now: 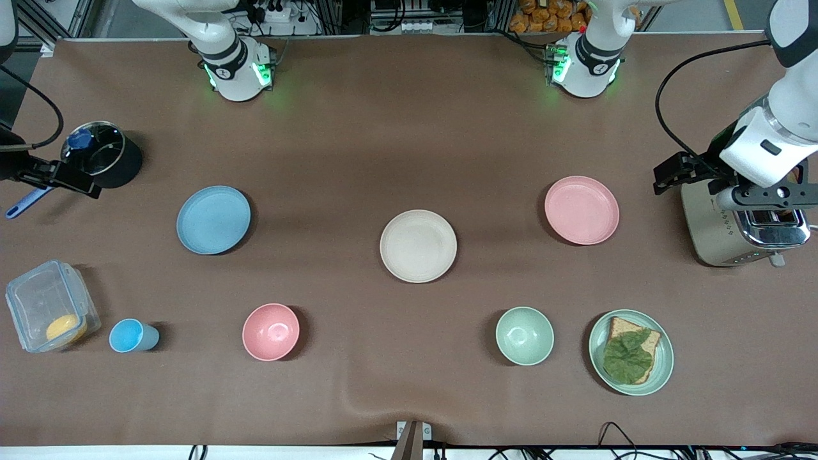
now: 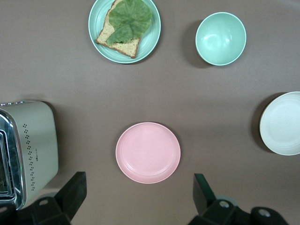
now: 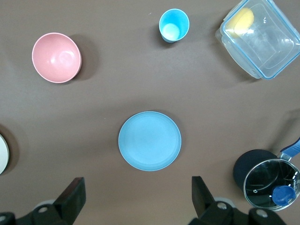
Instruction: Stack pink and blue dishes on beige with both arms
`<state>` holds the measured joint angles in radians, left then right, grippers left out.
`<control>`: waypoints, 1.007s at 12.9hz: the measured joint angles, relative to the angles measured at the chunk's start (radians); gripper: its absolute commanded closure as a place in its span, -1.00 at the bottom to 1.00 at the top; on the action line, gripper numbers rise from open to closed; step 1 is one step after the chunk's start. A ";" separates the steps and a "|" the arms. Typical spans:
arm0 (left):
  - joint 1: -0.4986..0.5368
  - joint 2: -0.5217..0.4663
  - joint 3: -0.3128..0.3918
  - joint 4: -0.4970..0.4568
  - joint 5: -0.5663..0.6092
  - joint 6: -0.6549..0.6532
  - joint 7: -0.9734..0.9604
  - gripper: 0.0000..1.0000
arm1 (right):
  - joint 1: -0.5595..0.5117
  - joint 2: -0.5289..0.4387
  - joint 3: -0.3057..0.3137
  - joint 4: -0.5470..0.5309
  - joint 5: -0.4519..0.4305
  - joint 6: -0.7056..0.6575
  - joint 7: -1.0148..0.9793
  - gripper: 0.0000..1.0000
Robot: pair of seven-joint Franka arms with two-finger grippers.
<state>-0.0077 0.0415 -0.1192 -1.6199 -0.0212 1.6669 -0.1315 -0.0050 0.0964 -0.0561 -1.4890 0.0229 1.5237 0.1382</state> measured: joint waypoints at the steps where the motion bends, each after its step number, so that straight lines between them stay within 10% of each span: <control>1: 0.000 0.000 0.000 0.000 0.000 0.000 0.000 -1.00 | 0.000 0.000 0.000 0.000 0.000 0.000 0.000 -1.00; 13: 0.000 0.018 0.000 -0.003 0.000 -0.033 0.000 -1.00 | -0.070 0.018 -0.004 -0.034 0.024 -0.020 -0.086 -1.00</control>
<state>-0.0075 0.0592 -0.1193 -1.6225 -0.0212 1.6340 -0.1315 -0.0747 0.1141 -0.0604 -1.5235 0.0469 1.5035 0.0526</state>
